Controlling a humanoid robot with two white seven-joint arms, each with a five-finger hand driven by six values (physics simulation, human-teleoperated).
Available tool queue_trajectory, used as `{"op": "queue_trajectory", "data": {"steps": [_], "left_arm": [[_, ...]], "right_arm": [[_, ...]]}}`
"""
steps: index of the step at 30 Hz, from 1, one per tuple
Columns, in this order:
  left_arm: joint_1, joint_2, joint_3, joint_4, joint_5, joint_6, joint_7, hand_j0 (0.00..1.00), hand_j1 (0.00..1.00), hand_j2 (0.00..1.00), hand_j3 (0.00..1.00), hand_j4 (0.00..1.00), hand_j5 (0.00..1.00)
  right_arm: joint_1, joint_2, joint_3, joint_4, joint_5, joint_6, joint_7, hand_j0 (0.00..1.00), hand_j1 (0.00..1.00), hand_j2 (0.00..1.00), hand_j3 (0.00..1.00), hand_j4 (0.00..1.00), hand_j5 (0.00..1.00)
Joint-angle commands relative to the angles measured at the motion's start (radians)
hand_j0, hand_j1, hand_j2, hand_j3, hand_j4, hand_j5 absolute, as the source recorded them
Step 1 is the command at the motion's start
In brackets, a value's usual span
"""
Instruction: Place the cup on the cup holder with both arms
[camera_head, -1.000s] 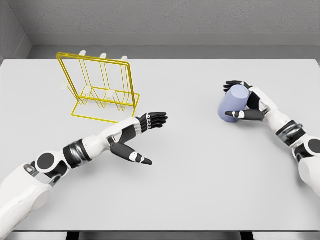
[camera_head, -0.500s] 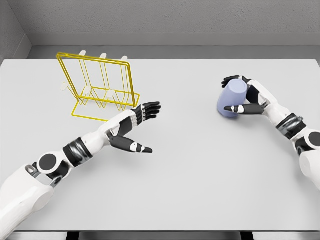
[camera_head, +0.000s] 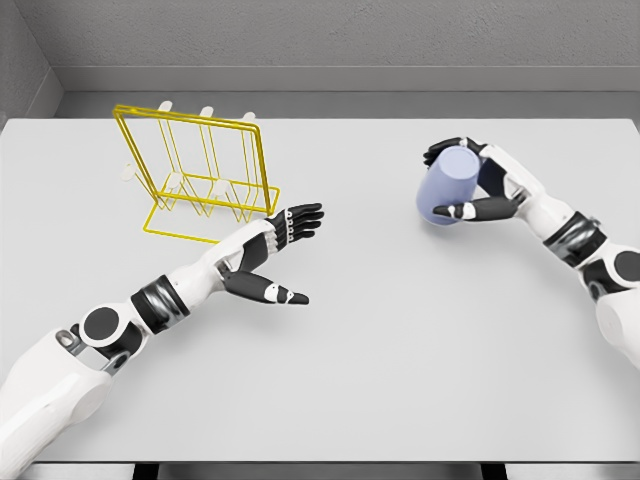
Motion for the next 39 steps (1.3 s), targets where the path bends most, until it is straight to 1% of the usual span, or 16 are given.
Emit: {"op": "queue_trajectory", "data": {"steps": [1, 7, 8, 10, 13, 16, 17, 19, 21, 23, 25, 27, 28, 29, 32, 39], "left_arm": [[0.000, 0.000, 0.000, 0.001, 0.004, 0.000, 0.001, 1.00, 1.00, 1.00, 1.00, 1.00, 1.00], [0.000, -0.002, -0.001, 0.001, 0.001, 0.000, 0.001, 1.00, 1.00, 1.00, 1.00, 1.00, 1.00], [0.000, -0.003, -0.001, 0.001, 0.001, 0.000, 0.001, 1.00, 1.00, 1.00, 1.00, 1.00, 1.00], [0.000, -0.002, -0.001, 0.001, 0.000, 0.000, 0.001, 1.00, 1.00, 1.00, 1.00, 1.00, 1.00], [0.000, -0.002, -0.001, 0.001, 0.000, 0.000, 0.001, 1.00, 1.00, 1.00, 1.00, 1.00, 1.00], [0.000, -0.002, -0.001, 0.003, -0.002, 0.000, 0.001, 1.00, 1.00, 1.00, 1.00, 1.00, 1.00], [0.000, 0.000, -0.001, 0.004, -0.026, 0.000, 0.001, 1.00, 1.00, 1.00, 1.00, 1.00, 1.00], [0.002, 0.005, 0.000, 0.004, -0.032, -0.001, -0.001, 1.00, 1.00, 1.00, 1.00, 1.00, 1.00], [0.002, 0.005, 0.005, 0.004, -0.020, 0.000, -0.004, 1.00, 1.00, 1.00, 1.00, 1.00, 1.00], [0.002, -0.002, 0.010, 0.008, -0.003, 0.000, -0.002, 1.00, 1.00, 1.00, 1.00, 1.00, 1.00], [0.002, -0.003, 0.011, 0.011, -0.003, 0.000, -0.002, 1.00, 1.00, 1.00, 1.00, 1.00, 1.00], [0.002, -0.012, 0.013, 0.031, -0.003, 0.000, -0.002, 1.00, 1.00, 1.00, 1.00, 1.00, 1.00], [0.002, -0.015, 0.013, 0.052, -0.003, -0.001, -0.001, 1.00, 1.00, 1.00, 1.00, 1.00, 1.00], [0.003, -0.015, 0.014, 0.057, -0.003, -0.001, -0.001, 1.00, 1.00, 1.00, 1.00, 1.00, 1.00], [0.006, -0.015, 0.014, 0.067, -0.003, -0.001, -0.001, 1.00, 1.00, 1.00, 1.00, 1.00, 1.00], [0.008, -0.014, 0.014, 0.070, -0.003, -0.001, -0.001, 1.00, 1.00, 1.00, 1.00, 1.00, 1.00]], "right_arm": [[0.000, -0.002, 0.013, -0.045, -0.007, 0.001, 0.000, 0.67, 0.67, 0.67, 0.67, 0.67, 0.67], [0.002, 0.015, 0.052, -0.078, 0.004, 0.001, 0.000, 0.67, 0.67, 0.67, 0.67, 0.67, 0.67], [0.000, 0.015, 0.073, -0.078, 0.004, 0.001, 0.000, 0.67, 0.67, 0.67, 0.67, 0.67, 0.67], [0.000, 0.015, 0.078, -0.091, 0.004, 0.001, 0.000, 0.67, 0.67, 0.67, 0.67, 0.67, 0.67], [0.003, 0.018, 0.116, -0.109, 0.004, 0.001, 0.000, 0.67, 0.67, 0.67, 0.67, 0.67, 0.67], [0.028, 0.033, 0.125, -0.137, 0.004, 0.001, 0.000, 0.67, 0.67, 0.67, 0.67, 0.67, 0.67], [0.035, 0.038, 0.127, -0.143, 0.005, 0.001, 0.000, 0.67, 0.67, 0.67, 0.67, 0.67, 0.67], [0.043, 0.041, 0.142, -0.143, 0.004, 0.001, 0.000, 0.67, 0.67, 0.67, 0.67, 0.67, 0.67], [0.049, 0.059, 0.144, -0.143, 0.005, 0.001, 0.000, 0.67, 0.67, 0.67, 0.67, 0.67, 0.67], [0.048, 0.062, 0.155, -0.144, 0.005, 0.001, 0.000, 0.67, 0.67, 0.67, 0.67, 0.67, 0.67], [0.048, 0.076, 0.161, -0.144, 0.005, 0.001, 0.000, 0.67, 0.67, 0.67, 0.67, 0.67, 0.67], [0.049, 0.085, 0.164, -0.144, 0.007, 0.001, 0.000, 0.67, 0.67, 0.67, 0.67, 0.67, 0.67], [0.048, 0.099, 0.164, -0.144, 0.008, 0.001, 0.000, 0.67, 0.67, 0.67, 0.67, 0.67, 0.67], [0.049, 0.108, 0.164, -0.144, 0.010, 0.001, 0.000, 0.67, 0.67, 0.67, 0.67, 0.67, 0.67], [0.051, 0.113, 0.182, -0.140, 0.024, 0.001, 0.000, 0.67, 0.67, 0.67, 0.67, 0.67, 0.67], [0.064, 0.113, 0.185, -0.131, 0.027, 0.001, 0.000, 0.68, 0.68, 0.68, 0.68, 0.68, 0.68]]}}
